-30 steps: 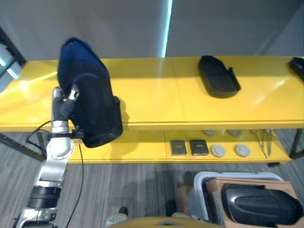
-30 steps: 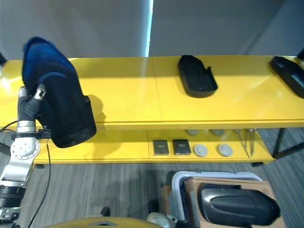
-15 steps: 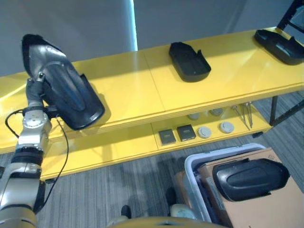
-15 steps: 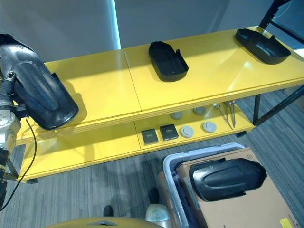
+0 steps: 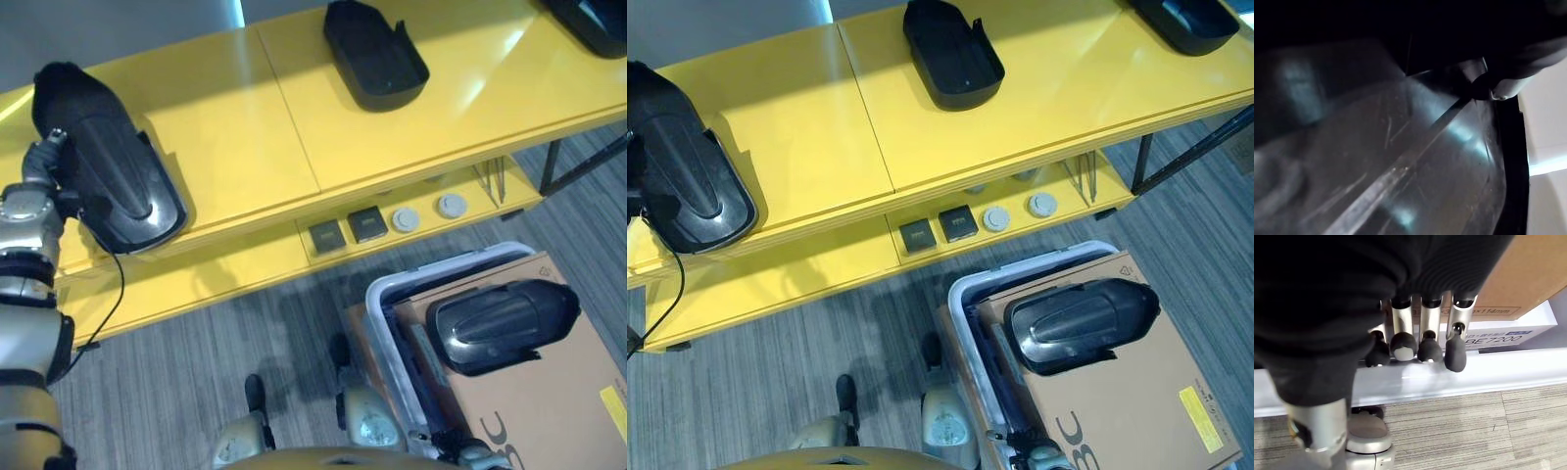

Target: Move parts from the plastic box to the shelf.

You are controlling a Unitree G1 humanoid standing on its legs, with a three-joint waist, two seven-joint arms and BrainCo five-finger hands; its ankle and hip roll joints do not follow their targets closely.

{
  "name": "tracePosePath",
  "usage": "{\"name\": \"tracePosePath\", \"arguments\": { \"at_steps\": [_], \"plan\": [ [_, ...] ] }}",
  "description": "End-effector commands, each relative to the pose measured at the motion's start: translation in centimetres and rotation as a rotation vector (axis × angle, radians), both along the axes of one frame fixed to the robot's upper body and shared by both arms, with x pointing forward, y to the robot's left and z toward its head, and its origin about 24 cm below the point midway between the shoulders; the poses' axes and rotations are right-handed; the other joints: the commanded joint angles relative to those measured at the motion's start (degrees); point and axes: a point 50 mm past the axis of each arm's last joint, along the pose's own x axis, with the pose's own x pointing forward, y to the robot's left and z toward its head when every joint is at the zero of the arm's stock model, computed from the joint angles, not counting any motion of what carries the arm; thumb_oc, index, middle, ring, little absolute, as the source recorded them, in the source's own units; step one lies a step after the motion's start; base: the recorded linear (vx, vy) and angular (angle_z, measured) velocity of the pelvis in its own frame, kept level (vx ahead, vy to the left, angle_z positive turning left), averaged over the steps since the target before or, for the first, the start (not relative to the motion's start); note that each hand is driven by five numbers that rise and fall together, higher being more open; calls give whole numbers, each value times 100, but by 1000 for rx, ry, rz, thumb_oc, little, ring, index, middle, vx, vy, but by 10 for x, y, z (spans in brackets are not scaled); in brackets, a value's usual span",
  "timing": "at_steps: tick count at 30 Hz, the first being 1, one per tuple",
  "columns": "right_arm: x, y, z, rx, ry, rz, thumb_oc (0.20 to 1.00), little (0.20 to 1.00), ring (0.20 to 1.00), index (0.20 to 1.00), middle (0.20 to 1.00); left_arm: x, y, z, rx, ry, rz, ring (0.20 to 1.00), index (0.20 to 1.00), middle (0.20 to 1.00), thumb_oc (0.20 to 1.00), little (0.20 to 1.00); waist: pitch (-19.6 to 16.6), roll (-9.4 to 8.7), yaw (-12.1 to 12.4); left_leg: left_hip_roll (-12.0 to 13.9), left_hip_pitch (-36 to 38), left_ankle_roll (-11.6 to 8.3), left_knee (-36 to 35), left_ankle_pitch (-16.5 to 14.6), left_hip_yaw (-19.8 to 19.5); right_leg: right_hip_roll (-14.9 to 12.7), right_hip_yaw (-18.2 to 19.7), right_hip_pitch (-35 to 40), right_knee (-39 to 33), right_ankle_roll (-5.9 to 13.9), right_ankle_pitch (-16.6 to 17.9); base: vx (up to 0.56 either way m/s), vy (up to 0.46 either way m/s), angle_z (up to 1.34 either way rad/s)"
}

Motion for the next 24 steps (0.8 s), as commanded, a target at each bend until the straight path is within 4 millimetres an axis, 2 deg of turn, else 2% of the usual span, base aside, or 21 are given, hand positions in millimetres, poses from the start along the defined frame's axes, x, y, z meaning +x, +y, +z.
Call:
{"name": "tracePosePath", "arguments": {
  "at_steps": [1, 13, 24],
  "plan": [
    [-8, -2, -2, 8, 71, 2, 1000, 1000, 1000, 1000, 1000, -3, 13, 57, 111, -107, 46, 200, 200, 200, 200, 200, 18, 134, -101, 132, -171, -172, -8, 244, 127, -497, 2, 365, 11, 609, -240, 0, 0, 0],
    [10, 1, 1, 19, 12, -17, 1000, 1000, 1000, 1000, 1000, 14, -15, 99, 216, -171, 15, 200, 200, 200, 200, 200, 323, 117, -179, 145, -480, -177, -8, 323, 195, -472, 119, -52, 43, 636, -119, 0, -1, 0],
    [19, 0, 4, 13, -11, -18, 1000, 1000, 1000, 1000, 1000, 10, -6, 108, 246, -151, 78, 200, 200, 200, 200, 200, 457, 58, -157, 248, -605, -207, -8, 364, 349, -343, 307, -330, 53, 656, -48, 22, -15, -9]
  ]
}}
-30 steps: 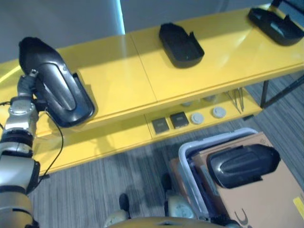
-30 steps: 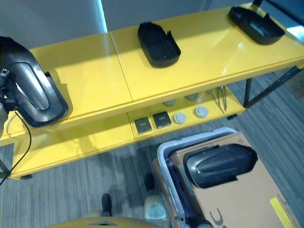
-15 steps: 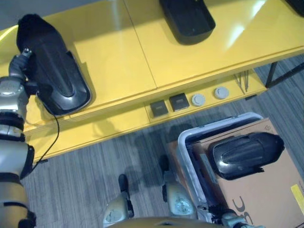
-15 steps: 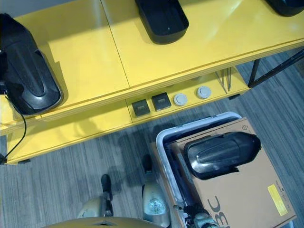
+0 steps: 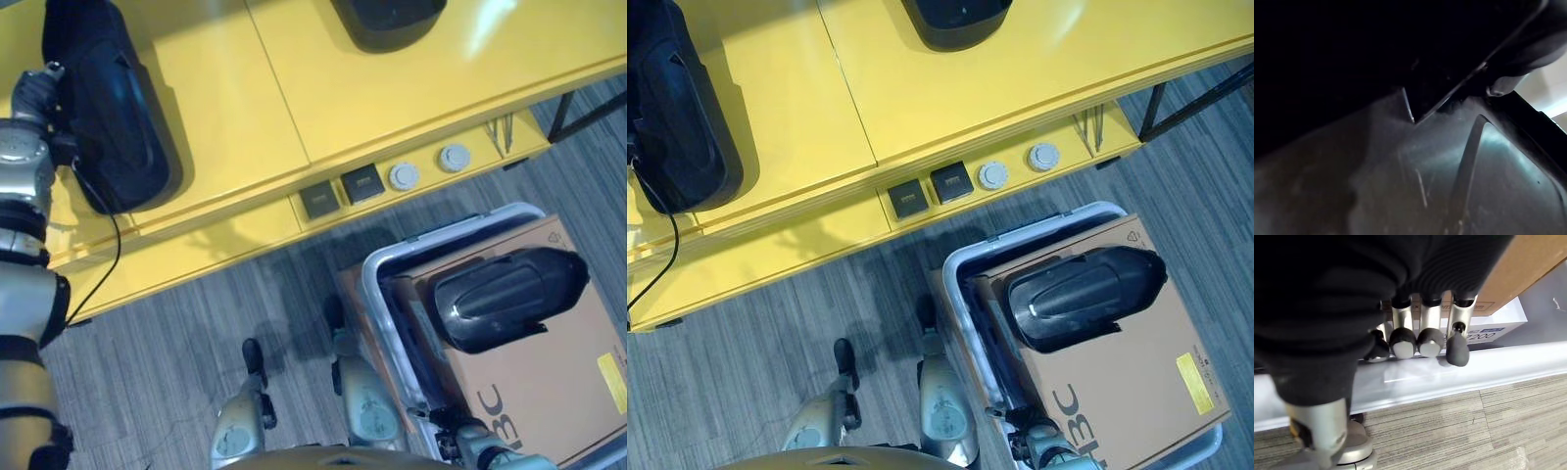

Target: Move parts from the plastic box to the shelf.

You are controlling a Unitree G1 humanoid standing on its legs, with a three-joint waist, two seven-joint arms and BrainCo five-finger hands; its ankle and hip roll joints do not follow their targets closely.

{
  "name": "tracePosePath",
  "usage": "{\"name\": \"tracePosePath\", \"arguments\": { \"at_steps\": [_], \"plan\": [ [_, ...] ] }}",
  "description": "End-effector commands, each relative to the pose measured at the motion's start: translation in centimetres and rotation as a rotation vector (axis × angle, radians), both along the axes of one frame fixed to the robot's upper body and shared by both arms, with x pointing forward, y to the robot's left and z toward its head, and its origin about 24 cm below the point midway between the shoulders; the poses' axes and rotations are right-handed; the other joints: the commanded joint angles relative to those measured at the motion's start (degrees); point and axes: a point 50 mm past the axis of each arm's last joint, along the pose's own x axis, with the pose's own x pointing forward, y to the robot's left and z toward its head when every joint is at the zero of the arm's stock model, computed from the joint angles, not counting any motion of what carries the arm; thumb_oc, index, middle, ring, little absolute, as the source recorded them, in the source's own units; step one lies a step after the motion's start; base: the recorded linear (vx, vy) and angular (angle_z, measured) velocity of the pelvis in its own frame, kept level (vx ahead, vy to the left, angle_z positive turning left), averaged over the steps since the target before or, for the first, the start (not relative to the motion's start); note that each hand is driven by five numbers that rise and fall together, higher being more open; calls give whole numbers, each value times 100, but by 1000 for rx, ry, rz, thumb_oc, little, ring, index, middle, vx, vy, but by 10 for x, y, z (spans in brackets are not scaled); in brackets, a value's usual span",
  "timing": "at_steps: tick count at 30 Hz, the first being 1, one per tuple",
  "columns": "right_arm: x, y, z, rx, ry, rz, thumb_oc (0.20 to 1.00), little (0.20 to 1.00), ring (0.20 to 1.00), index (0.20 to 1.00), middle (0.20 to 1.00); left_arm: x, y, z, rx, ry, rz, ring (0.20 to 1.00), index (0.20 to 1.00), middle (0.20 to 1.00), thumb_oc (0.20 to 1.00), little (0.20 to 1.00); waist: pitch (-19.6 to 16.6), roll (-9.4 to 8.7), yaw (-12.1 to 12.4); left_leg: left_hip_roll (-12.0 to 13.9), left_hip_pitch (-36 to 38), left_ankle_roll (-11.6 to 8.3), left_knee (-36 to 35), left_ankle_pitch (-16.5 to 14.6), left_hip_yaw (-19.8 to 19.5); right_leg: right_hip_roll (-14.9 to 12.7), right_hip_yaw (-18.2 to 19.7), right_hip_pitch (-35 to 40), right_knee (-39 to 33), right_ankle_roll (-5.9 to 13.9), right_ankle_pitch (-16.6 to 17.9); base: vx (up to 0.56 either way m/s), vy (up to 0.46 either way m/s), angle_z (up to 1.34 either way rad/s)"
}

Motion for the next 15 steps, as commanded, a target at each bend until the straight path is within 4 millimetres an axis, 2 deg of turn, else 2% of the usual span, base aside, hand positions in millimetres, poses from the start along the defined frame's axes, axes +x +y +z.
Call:
{"name": "tracePosePath", "arguments": {
  "at_steps": [1, 2, 3, 4, 15],
  "plan": [
    [-10, 2, -5, 11, 68, -4, 1000, 1000, 1000, 1000, 1000, -12, 17, 34, 57, -74, 101, 200, 200, 200, 200, 200, -31, 96, -49, 258, -81, -193, -38, 335, 133, -388, 92, 316, 51, 658, -170, 36, 2, -5],
    [-10, 2, -5, 9, 72, -3, 1000, 1000, 1000, 1000, 1000, -12, 18, 33, 55, -71, 107, 200, 200, 200, 200, 200, -26, 106, -51, 260, -72, -196, -38, 335, 139, -385, 100, 317, 53, 653, -174, 37, 6, -4],
    [-10, 1, -4, 6, 71, -3, 1000, 1000, 1000, 1000, 1000, -12, 17, 33, 64, -67, 108, 413, 413, 413, 413, 413, -23, 116, -48, 261, -71, -200, -38, 336, 143, -381, 97, 317, 50, 652, -177, 29, 6, -4],
    [-9, 0, -4, 4, 69, -4, 1000, 1000, 1000, 1000, 1000, -12, 18, 34, 69, -64, 110, 1000, 1000, 1000, 1000, 1000, -20, 126, -47, 265, -70, -200, -38, 336, 149, -379, 101, 313, 51, 651, -184, 26, 5, -3],
    [-8, 1, -4, 2, 73, 14, 1000, 1000, 1000, 1000, 1000, -10, 18, 35, 93, -31, 151, 1000, 1000, 1000, 1000, 1000, -95, 222, -66, 264, 22, -207, -38, 309, 157, -372, 114, 407, 40, 626, -243, 18, 5, -4]
  ]
}}
